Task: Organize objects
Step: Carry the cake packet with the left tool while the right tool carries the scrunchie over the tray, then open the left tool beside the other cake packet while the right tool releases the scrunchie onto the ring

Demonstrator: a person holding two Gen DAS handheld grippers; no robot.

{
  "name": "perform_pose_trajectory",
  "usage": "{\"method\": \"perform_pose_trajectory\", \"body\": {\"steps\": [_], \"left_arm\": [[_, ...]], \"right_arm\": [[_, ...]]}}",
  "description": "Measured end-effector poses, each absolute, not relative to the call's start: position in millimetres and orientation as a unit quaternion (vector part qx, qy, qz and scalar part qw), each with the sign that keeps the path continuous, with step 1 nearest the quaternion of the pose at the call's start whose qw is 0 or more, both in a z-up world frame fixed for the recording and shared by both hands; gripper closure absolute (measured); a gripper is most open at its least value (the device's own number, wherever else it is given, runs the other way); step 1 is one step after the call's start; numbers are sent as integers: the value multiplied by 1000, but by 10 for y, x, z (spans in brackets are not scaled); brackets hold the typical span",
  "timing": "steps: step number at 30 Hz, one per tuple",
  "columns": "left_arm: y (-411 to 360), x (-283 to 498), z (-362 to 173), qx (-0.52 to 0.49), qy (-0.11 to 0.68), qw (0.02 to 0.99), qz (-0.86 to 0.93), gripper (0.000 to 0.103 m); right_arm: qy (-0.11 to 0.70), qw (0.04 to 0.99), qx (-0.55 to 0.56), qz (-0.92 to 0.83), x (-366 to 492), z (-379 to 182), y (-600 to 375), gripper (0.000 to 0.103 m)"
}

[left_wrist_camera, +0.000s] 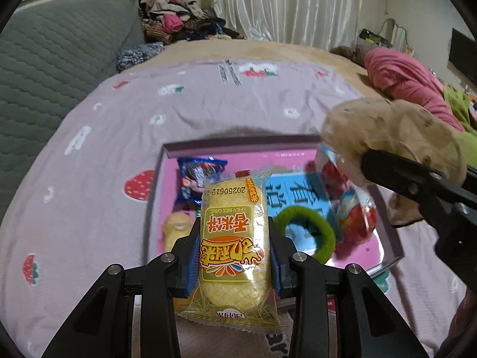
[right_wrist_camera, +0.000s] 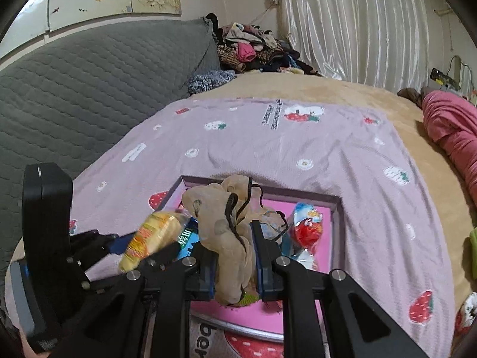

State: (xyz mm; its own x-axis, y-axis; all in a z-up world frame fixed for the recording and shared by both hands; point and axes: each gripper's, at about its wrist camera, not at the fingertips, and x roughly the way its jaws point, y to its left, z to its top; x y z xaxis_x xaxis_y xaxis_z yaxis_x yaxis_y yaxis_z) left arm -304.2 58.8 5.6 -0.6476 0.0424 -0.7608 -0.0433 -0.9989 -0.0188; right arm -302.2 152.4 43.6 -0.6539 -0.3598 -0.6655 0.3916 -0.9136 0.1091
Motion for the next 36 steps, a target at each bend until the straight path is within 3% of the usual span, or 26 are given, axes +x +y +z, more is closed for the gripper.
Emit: {"method": "perform_pose_trajectory", "body": {"steps": [19, 32, 35, 36], "left_arm": [[727, -3200, -573, -433, 13, 48, 900, 65], [673, -3192, -570, -425, 15, 36, 904, 63], [668, -3183, -572, -425, 18, 34, 904, 56], [666, -3180, -566, -425, 20, 33, 905, 50]], "right_arm": [[24, 194, 376, -906, -3289, -343, 1518, 84], [34, 185, 387, -903, -3333, -464, 1519, 76], [31, 191, 387, -901, -3328, -456, 1514, 71], [30, 191, 386, -902, -3323, -449, 1516, 68]]}}
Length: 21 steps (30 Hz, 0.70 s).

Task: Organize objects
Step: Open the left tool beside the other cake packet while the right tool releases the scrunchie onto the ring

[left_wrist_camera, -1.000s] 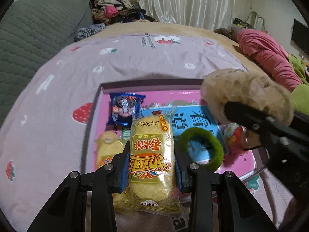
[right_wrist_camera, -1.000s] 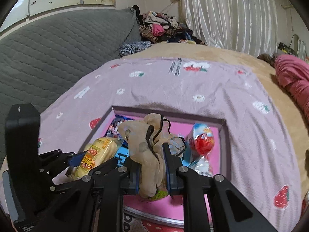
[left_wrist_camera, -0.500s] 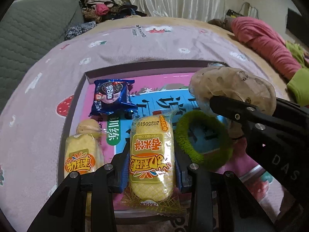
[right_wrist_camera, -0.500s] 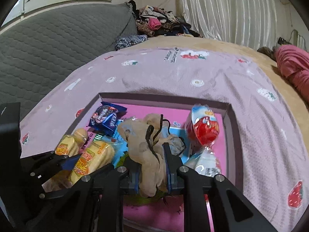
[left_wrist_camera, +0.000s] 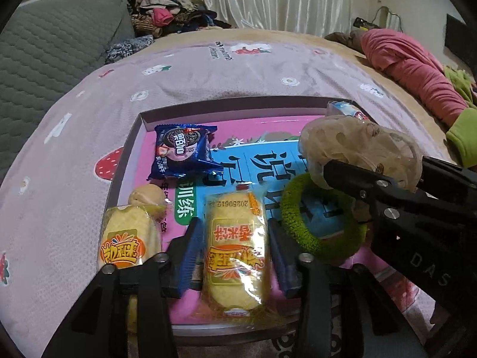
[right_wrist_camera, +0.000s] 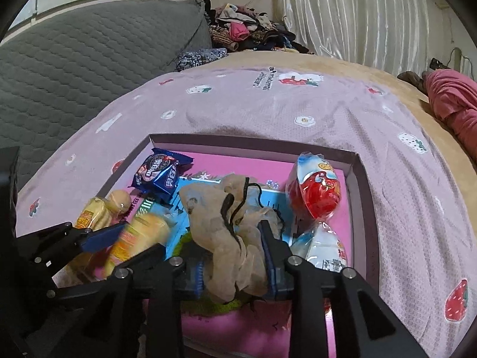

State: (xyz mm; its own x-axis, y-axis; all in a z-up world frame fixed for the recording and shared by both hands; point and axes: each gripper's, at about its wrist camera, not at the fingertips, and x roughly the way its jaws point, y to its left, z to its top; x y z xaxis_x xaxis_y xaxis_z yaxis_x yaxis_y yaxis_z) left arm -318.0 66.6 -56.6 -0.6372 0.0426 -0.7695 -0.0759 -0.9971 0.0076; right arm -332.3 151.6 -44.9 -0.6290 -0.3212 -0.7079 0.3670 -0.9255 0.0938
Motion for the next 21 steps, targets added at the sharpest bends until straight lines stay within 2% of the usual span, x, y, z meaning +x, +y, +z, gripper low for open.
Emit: {"method": "perform_pose_trajectory", "body": {"steps": [1, 5, 10, 14, 17, 19, 21], "left_arm": [[665, -3179, -560, -423, 21, 32, 905, 46], [629, -3162, -513, -420, 19, 31, 907, 45], [620, -3116, -435, -411, 19, 30, 911, 31], [598, -3085, -382, -409, 17, 29, 912, 30], [582, -3044, -336, -404, 15, 30, 914, 25], [564, -3017, -300, -401, 12, 29, 916, 24], [555, -2969, -249, -396, 8, 28, 918, 23]], "right_arm": [[30, 193, 386, -901, -3321, -442, 1512, 68], [29, 196, 378, -904, -3284, -392, 1513, 61], [24, 196, 366, -909, -3241, -311, 1512, 49], [22, 195, 357, -913, -3187, -232, 1524, 41], [15, 193, 348, -917, -3133, -154, 1553, 33], [8, 191, 341, -920, -3101, -90, 1577, 32], [3, 188, 337, -922, -3064, -15, 1609, 24]]}}
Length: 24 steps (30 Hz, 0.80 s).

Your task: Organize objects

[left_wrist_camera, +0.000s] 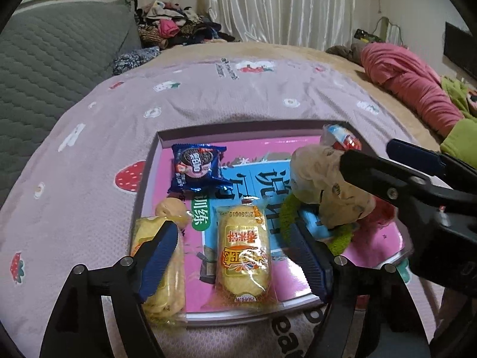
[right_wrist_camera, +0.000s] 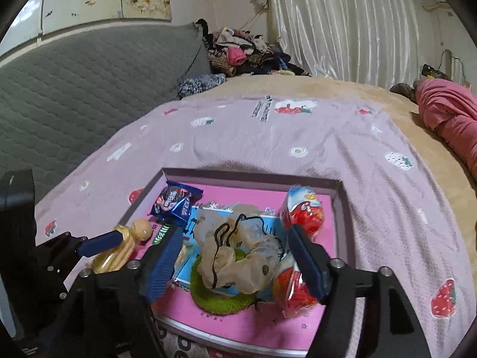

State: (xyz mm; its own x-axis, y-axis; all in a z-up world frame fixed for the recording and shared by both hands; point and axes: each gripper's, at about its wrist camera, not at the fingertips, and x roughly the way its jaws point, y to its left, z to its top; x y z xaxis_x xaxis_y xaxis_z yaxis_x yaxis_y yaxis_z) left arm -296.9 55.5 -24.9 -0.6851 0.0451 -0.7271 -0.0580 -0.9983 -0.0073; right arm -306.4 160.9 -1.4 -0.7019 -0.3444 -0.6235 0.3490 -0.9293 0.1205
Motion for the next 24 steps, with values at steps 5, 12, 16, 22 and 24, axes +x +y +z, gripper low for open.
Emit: {"method": "perform_pose_trajectory", "body": {"steps": [5, 12, 16, 22, 24], "left_arm": [[544, -2820, -39, -387, 0, 28, 922, 21], [472, -2452, 380, -362, -9, 14, 932, 8], [403, -2184, 685, -342, -10, 2, 940, 0], [306, -1867, 1047, -323, -7, -11, 946, 0], [269, -1761, 1151, -318, -8, -16, 948, 0]], "right_arm": [[6, 177, 326, -928, -2916, 214, 1664, 17], [13, 166, 308, -937, -2561, 583, 1746, 8], [17, 165, 296, -941, -2328, 845, 1757, 3], [12, 163, 276, -947, -2012, 1158, 1785, 1], [9, 162, 274, -948, -1910, 1240, 1808, 1]]}}
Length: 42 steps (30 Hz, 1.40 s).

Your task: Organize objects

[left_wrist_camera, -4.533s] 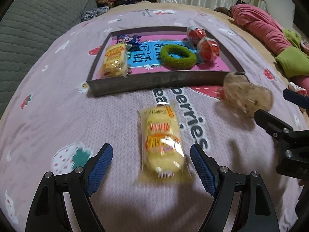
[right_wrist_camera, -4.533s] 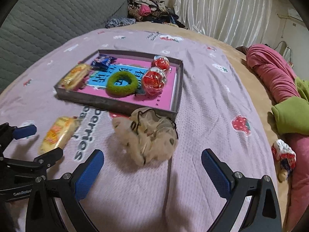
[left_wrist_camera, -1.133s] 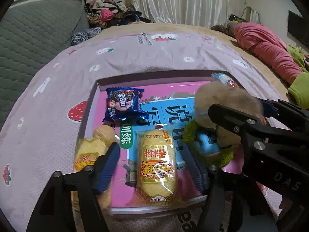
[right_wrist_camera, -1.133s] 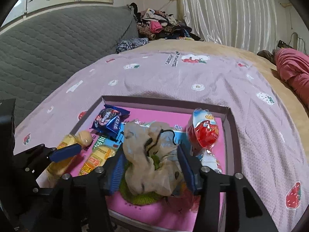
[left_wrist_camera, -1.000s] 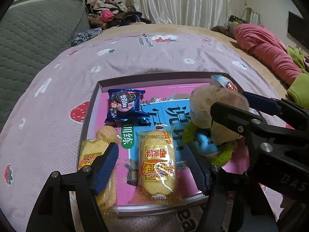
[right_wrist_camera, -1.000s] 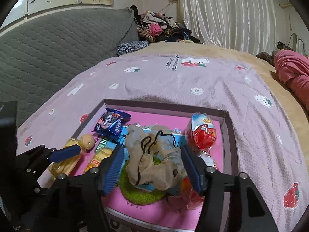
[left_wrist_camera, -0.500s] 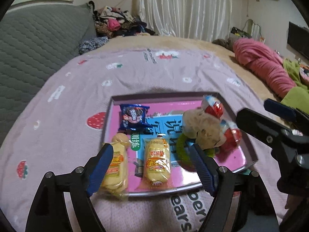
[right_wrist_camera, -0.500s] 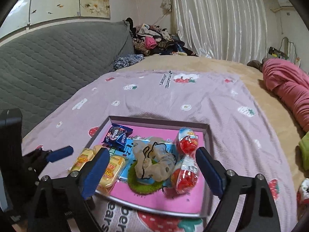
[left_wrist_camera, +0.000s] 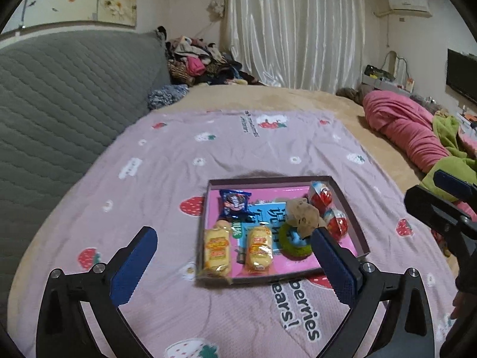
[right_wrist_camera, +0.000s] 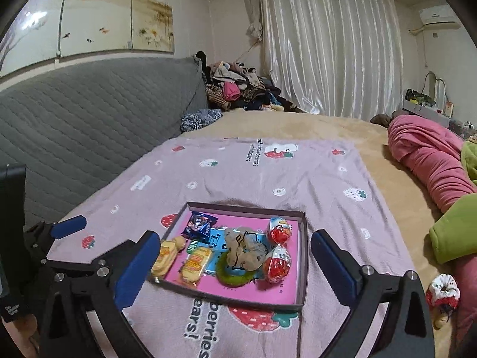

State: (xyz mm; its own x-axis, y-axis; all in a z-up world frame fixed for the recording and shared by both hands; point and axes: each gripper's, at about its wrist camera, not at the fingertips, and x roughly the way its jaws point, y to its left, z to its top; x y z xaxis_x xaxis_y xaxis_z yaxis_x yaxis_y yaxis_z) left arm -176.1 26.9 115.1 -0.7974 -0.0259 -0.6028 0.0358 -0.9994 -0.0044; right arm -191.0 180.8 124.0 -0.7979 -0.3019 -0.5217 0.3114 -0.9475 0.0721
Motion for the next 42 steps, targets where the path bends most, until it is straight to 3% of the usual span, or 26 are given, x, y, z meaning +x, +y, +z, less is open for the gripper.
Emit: {"method": "perform_pose_trajectory", "body": {"steps": [14, 42], "left_arm": [[91, -1037, 1607, 295, 24, 41, -954, 0], [355, -177, 1417, 298, -1, 30, -954, 0]], "right_arm": [[23, 165, 257, -952, -1219, 1553, 1821, 1], [23, 154, 263, -952, -454, 1391, 1968, 1]]}}
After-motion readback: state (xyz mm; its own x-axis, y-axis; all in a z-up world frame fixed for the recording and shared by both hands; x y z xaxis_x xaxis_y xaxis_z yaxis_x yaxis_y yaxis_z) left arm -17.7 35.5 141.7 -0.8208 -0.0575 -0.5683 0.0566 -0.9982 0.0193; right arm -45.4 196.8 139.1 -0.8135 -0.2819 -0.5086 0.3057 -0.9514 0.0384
